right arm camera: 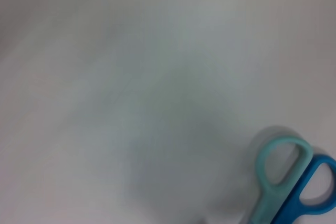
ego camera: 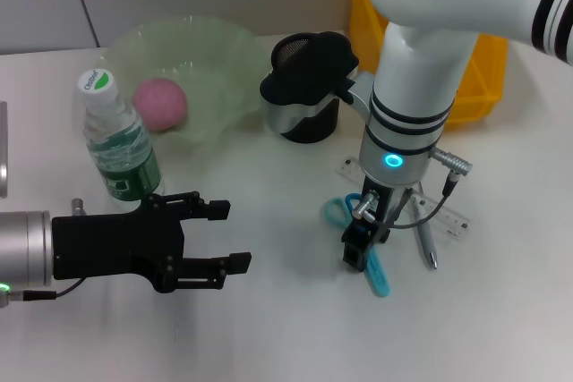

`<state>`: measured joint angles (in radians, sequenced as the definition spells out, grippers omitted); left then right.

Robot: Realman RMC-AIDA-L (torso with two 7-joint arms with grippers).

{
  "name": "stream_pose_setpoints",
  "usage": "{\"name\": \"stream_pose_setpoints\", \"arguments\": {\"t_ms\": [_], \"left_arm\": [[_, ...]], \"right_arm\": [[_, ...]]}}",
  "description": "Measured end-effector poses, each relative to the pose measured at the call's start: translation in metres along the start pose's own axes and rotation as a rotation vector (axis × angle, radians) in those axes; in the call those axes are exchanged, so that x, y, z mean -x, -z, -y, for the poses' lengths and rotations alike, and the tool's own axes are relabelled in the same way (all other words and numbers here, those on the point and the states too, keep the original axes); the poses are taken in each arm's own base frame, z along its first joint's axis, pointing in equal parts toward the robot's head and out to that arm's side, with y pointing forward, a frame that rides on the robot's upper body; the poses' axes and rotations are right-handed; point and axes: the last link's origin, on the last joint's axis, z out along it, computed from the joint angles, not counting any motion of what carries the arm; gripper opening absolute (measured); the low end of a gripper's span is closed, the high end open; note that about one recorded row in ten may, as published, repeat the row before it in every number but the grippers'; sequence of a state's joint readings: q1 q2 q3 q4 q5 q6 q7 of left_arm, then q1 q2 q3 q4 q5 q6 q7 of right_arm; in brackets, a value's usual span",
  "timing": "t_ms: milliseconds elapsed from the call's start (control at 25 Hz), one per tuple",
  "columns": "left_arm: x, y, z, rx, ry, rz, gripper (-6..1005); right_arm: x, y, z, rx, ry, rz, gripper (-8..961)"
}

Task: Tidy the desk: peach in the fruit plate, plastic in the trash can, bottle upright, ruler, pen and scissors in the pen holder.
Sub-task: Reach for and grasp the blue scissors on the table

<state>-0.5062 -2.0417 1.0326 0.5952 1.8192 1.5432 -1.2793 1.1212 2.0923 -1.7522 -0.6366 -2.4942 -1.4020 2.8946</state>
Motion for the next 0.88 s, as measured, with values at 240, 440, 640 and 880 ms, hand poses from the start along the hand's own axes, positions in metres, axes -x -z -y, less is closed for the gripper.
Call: {"name": "stream_pose_setpoints", "arguments": {"t_ms": [240,440,640,880], "left_arm": [[-0.0001,0.0000,-0.0002,0.001,0.000,-0.001,802],[-0.0002,0.0001,-0.0003,0.002,0.000,-0.001,802],[-0.0004,0.0003,-0.0006,0.004,0.000,-0.004,802],[-0.0005,0.0004,-0.0006,0.004,0.001,-0.004,802]], "right_arm": [[-0.0001,-0.0001,0.0000,-0.001,0.001,-0.001,542],[0.0003,0.0003,-0.0003,-0.001,0.002,0.002,454],[0.0004,0.0004,-0.0004,-0.001,0.002,0.002,365],[0.0007,0.0006,-0.0006,-0.001,0.003,0.004,349]]}}
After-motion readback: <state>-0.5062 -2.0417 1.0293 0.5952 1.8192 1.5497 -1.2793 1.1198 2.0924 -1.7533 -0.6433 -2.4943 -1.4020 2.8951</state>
